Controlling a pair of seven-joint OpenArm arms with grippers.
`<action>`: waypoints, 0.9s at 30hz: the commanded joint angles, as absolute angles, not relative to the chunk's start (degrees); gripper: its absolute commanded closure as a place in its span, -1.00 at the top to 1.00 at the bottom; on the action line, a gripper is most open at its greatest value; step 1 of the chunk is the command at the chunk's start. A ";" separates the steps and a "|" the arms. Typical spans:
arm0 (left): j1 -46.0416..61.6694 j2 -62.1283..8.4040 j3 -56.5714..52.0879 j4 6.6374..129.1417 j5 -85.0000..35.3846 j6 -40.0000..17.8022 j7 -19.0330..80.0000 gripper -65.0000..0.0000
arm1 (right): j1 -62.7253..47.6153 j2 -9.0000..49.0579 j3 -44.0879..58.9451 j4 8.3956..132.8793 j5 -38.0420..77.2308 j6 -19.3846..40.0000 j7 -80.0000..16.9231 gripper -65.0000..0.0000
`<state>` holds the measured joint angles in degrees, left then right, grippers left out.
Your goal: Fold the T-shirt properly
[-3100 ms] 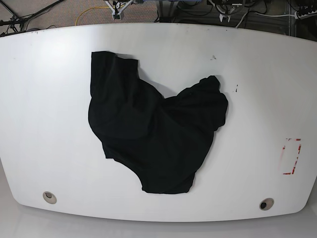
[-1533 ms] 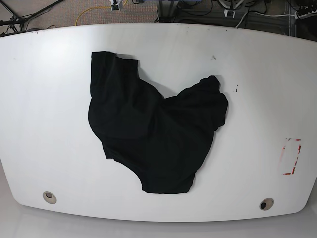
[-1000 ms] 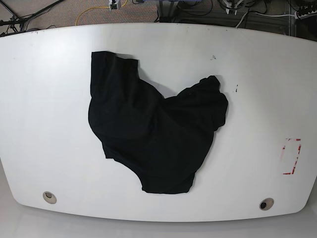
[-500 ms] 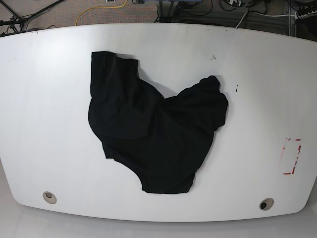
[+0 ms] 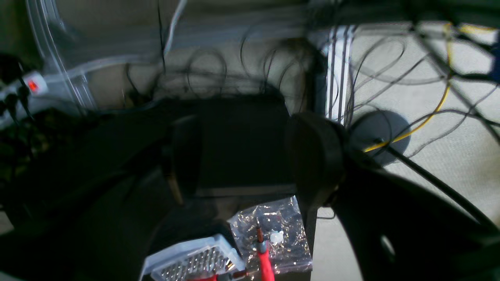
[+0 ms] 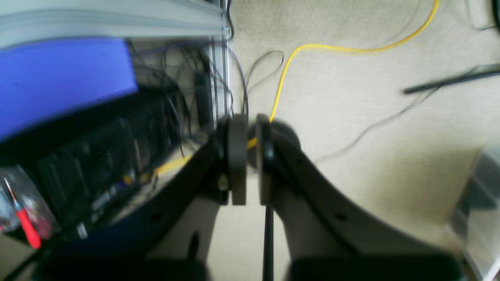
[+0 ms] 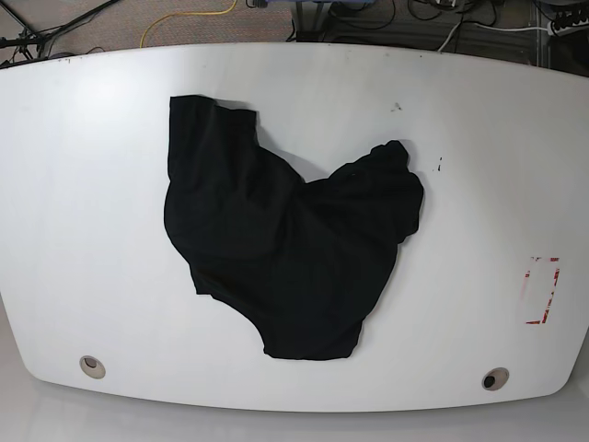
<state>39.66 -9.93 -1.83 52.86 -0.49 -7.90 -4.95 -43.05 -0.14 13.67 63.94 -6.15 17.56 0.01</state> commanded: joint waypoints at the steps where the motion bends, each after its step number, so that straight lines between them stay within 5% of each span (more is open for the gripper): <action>1: 41.91 -10.53 -2.01 55.23 -0.76 -7.68 -5.20 0.09 | -45.48 -0.22 13.80 66.75 -6.25 17.67 0.10 -0.87; 27: 56.19 -10.61 -6.02 82.49 -1.04 -7.47 -2.37 0.04 | -57.94 -1.46 14.57 90.97 -5.51 17.80 -1.86 -0.89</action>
